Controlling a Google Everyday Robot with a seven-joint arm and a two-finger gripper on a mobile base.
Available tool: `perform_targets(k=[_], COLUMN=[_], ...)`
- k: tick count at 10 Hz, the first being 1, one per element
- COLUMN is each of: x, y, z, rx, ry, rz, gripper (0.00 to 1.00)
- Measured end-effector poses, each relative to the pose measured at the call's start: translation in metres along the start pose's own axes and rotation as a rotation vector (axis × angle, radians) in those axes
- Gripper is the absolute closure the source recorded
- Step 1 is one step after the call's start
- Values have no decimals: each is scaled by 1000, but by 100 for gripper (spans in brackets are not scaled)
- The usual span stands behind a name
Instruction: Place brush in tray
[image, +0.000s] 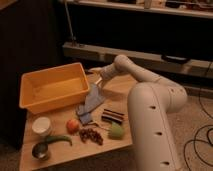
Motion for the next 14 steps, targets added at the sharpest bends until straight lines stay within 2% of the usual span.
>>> perform_targets(k=[4, 7, 8, 10, 13, 14], x=[7, -1, -3, -10, -19, -20], y=[8, -8, -18, -25, -32, -32], z=[23, 38, 40, 38, 26, 29], rx=[13, 55, 70, 70, 40, 35], ry=[44, 68, 78, 69, 57, 63], rz=[9, 112, 177, 253, 316, 331], gripper=[20, 20, 20, 20, 20, 20])
